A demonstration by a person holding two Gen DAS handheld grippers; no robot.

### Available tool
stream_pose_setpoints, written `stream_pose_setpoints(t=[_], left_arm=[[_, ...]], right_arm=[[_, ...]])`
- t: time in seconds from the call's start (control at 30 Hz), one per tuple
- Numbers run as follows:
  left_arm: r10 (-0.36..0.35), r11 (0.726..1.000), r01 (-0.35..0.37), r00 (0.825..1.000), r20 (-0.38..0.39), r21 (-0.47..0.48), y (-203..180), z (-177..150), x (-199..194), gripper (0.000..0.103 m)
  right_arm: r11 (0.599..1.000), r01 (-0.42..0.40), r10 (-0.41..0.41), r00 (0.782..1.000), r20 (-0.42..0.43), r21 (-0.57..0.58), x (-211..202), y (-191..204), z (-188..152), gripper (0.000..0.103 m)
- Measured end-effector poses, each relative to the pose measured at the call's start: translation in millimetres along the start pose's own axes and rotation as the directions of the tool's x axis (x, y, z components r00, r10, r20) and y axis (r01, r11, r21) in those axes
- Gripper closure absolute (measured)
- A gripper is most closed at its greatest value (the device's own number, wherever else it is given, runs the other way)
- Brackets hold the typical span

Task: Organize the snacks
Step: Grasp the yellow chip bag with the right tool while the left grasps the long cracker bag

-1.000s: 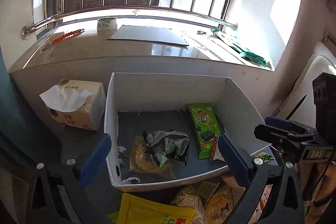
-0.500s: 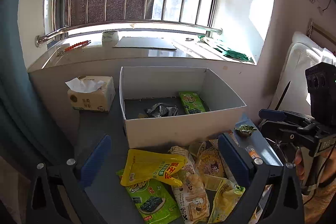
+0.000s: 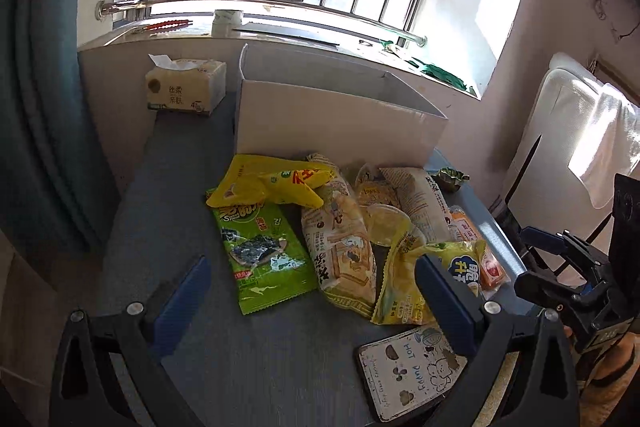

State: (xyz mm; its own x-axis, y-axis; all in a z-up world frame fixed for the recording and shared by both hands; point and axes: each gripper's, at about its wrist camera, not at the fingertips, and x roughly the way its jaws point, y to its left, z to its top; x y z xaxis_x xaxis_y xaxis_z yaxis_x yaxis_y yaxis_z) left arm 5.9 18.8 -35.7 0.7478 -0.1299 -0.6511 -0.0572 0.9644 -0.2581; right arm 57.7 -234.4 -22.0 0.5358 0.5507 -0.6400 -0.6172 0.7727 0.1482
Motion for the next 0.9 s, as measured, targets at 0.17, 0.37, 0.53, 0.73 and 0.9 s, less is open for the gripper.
stream_pose_setpoints(t=[0.17,0.37,0.53,0.73,0.9], left_arm=[[-0.001,1.0,0.001,0.999,-0.045,-0.009,-9.8,-30.0,5.8,0.0],[-0.008,1.0,0.009,0.999,-0.045,0.009,-17.1,-32.0,5.5,0.0],[-0.028,1.0,0.028,0.999,-0.046,-0.003,-13.8,-31.3,5.2,0.0],[-0.039,0.999,0.037,0.997,-0.062,-0.023,-9.2,-31.3,10.3,0.0],[-0.051,0.998,0.049,0.996,-0.077,-0.038,-6.2,-30.9,16.3,0.0]], right_arm=[[0.992,-0.064,0.069,0.997,-0.045,0.113,-1.1,-8.6,-35.1,0.0],[0.956,-0.161,0.18,0.982,-0.055,0.246,15.9,-17.9,-39.5,0.0],[0.907,-0.22,0.276,0.955,-0.113,0.359,51.5,-31.7,-34.2,0.0],[0.87,-0.228,0.321,0.935,-0.151,0.437,84.8,-43.6,-26.5,0.0],[0.873,-0.239,0.327,0.934,-0.146,0.426,91.9,-39.2,-19.2,0.009]])
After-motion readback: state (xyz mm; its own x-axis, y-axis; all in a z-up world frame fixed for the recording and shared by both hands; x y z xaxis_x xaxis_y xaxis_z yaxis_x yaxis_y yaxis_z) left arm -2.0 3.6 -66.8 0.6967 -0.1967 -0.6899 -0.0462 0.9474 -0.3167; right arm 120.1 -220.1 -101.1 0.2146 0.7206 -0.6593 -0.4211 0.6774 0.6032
